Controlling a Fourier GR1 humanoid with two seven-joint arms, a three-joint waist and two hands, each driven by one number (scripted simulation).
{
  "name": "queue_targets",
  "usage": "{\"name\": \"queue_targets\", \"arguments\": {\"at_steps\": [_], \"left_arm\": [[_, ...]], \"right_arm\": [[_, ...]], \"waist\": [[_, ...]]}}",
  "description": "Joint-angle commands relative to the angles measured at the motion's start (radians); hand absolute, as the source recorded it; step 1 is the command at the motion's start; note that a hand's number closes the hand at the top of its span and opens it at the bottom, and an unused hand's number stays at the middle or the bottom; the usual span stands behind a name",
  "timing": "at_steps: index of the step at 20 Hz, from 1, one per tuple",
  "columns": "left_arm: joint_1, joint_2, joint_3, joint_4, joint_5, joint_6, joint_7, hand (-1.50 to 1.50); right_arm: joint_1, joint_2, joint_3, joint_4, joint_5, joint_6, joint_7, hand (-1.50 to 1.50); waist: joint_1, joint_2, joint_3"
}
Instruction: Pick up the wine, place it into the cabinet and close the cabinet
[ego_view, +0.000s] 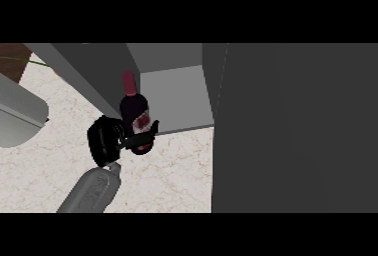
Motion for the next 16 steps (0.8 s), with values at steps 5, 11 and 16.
{"name": "queue_targets", "arguments": {"at_steps": [5,11,16], "left_arm": [[-0.218,-0.053,-0.042,0.153,-0.103,-0.11,0.122,-1.5],[-0.234,-0.06,-0.047,0.164,-0.162,-0.136,0.197,-1.5],[-0.244,-0.09,-0.05,0.147,-0.168,-0.137,0.24,-1.5]], "right_arm": [[-0.003,0.002,0.0,-0.021,-0.045,0.005,0.014,-1.5],[0.001,0.0,-0.005,-0.01,-0.043,0.01,0.01,-1.5],[-0.011,0.0,0.001,-0.019,-0.051,0.012,0.029,-1.5]], "waist": [[-0.047,0.035,-0.019],[-0.045,0.035,-0.02],[-0.037,0.036,-0.024]]}}
